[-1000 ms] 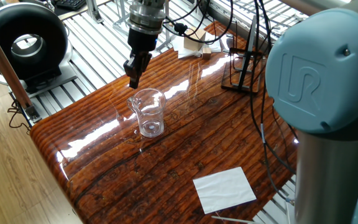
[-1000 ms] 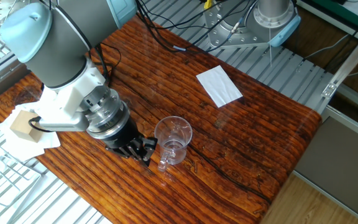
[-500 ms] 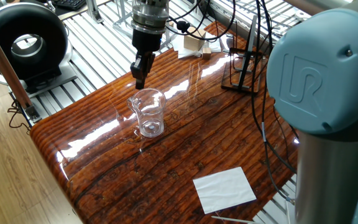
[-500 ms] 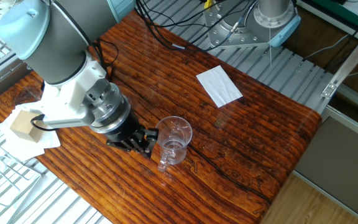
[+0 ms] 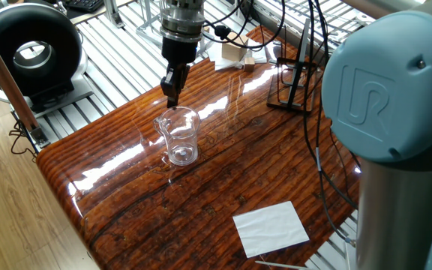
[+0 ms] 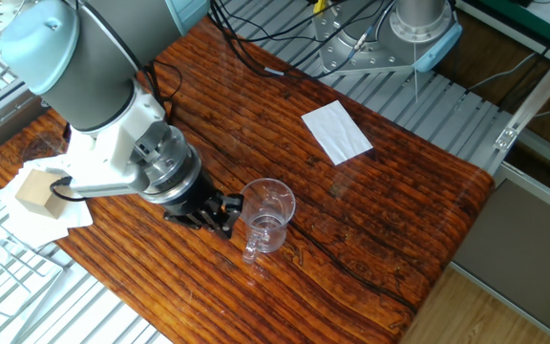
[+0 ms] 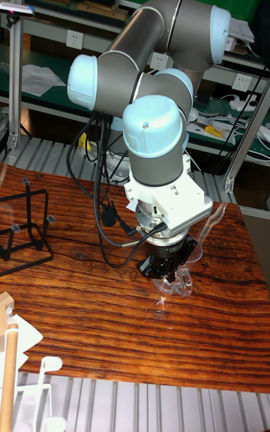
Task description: Put the cup on the cup rack
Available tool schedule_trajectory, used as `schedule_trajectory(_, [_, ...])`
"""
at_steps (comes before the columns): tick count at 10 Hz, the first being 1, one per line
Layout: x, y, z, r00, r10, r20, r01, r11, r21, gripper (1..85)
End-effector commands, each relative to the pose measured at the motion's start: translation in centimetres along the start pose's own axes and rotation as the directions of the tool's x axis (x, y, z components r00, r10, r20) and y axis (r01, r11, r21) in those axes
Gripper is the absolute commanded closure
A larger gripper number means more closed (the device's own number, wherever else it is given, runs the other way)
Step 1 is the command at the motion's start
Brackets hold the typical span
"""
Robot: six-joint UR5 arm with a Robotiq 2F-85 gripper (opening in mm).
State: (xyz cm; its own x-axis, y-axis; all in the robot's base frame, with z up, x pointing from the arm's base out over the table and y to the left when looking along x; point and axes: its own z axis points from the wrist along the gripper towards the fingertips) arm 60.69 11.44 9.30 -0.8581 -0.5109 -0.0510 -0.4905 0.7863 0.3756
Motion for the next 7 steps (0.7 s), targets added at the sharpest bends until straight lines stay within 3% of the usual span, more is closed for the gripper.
schedule_trajectory(1, [-0.3,0.5,-0.1,1.0,0.028,0.012,-0.028,0.999,-0.021,84.7])
schedule_trajectory(5, [-0.9,1.8,-0.2,0.997,0.07,0.032,-0.067,0.995,-0.072,84.7])
schedule_trajectory(7, [-0.8,1.9,-0.2,0.997,0.067,0.029,-0.065,0.995,-0.079,84.7])
